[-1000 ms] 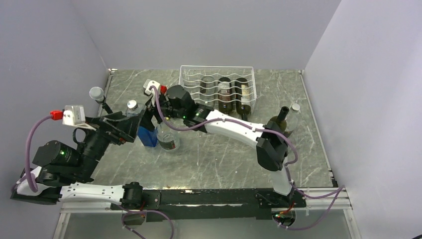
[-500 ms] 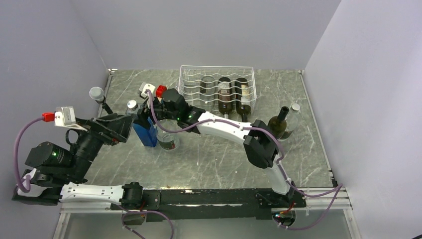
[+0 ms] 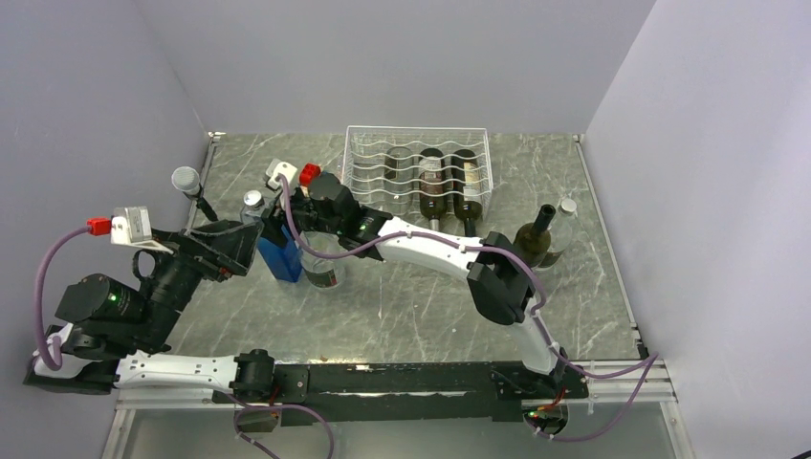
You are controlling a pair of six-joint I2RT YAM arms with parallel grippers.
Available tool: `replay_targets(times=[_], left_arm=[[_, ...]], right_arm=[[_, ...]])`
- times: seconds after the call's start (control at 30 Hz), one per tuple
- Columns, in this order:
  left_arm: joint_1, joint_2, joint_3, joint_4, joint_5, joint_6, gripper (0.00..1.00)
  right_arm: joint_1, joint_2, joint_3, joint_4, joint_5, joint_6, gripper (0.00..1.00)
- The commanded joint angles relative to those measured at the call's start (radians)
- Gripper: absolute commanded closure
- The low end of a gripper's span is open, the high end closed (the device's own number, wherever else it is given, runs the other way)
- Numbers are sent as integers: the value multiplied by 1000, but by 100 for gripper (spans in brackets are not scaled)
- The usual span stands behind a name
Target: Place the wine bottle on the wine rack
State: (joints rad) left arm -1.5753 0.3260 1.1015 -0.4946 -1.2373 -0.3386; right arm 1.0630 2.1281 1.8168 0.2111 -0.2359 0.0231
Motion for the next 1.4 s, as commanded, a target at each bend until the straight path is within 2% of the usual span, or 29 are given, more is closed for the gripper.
replay_targets(times=[0.0, 0.13, 0.37, 0.53, 1.03, 1.17, 1.37], left_arm=[[-4, -29, 31, -15, -13, -17, 1], [-3, -23, 27, 17, 17, 18, 1], [-4, 10, 36, 20, 19, 48, 1], [-4, -2, 37, 27, 30, 37, 1], [-3, 39, -24, 136, 69, 125, 1], [-4, 64, -47, 170, 83, 159, 1], [-4, 119, -108, 260, 101, 228, 1]], right_arm=[[-1, -76, 13, 139, 46, 21, 100], [-1, -96, 37, 184, 50, 45, 100], [-32, -43, 246, 111, 58, 93, 100], [-66, -81, 253, 134, 37, 142, 100], [-118, -316, 195, 123, 102, 71, 100], [-127, -392, 188, 57, 189, 15, 100], [-127, -496, 211, -156, 466, -50, 100]])
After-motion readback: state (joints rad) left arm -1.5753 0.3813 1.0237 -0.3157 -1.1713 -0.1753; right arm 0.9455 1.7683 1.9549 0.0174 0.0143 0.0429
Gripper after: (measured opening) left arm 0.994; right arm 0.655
